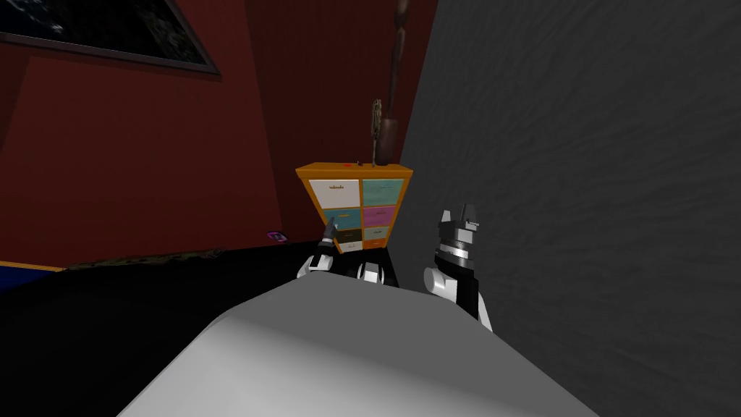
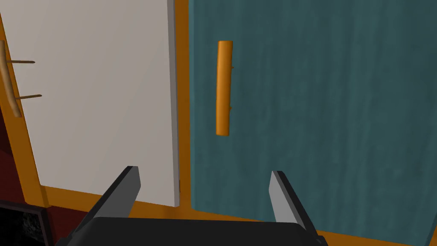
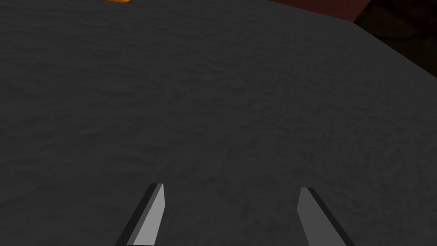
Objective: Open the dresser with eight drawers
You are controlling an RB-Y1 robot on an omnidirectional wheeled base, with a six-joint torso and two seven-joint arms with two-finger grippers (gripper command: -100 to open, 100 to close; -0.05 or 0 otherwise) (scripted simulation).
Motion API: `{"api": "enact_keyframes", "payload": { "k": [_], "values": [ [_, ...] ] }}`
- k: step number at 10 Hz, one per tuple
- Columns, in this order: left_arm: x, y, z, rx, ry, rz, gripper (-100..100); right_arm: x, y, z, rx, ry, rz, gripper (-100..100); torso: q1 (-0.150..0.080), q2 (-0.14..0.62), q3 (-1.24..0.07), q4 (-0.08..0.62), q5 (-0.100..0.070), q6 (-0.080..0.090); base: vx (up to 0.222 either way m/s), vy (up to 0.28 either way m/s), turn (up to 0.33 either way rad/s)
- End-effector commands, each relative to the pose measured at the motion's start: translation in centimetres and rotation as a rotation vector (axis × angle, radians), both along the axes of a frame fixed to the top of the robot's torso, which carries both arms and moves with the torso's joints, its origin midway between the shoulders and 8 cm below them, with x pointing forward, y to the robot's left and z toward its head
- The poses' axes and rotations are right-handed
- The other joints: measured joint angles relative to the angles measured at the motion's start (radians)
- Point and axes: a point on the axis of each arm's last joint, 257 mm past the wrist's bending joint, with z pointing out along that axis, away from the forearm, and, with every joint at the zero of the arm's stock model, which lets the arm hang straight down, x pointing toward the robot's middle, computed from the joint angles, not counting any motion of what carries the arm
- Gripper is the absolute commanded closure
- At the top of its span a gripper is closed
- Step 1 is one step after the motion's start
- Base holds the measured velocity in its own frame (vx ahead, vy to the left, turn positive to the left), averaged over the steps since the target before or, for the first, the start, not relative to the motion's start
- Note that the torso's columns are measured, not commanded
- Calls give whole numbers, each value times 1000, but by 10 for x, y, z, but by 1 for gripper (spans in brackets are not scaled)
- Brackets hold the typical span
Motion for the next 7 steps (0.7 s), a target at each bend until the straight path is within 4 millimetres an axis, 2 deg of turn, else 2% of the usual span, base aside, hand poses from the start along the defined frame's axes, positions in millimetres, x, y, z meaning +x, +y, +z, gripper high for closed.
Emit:
{"api": "enact_keyframes", "payload": {
  "k": [1, 3, 7],
  "values": [
    [8, 4, 2, 4, 19, 5, -100, 0, 0, 0, 0, 0, 0, 0, 1, -1, -1, 0, 0, 0, 64, 14, 10],
    [13, 3, 2, -5, 30, 11, -100, 0, 0, 0, 0, 0, 0, 0, 0, 1, 0, 0, 0, 0, 60, 19, 13],
    [16, -17, -3, -91, 30, 29, -100, 0, 0, 0, 0, 0, 0, 0, -1, 3, 2, 1, 0, 0, 25, 6, 3]
  ]
}}
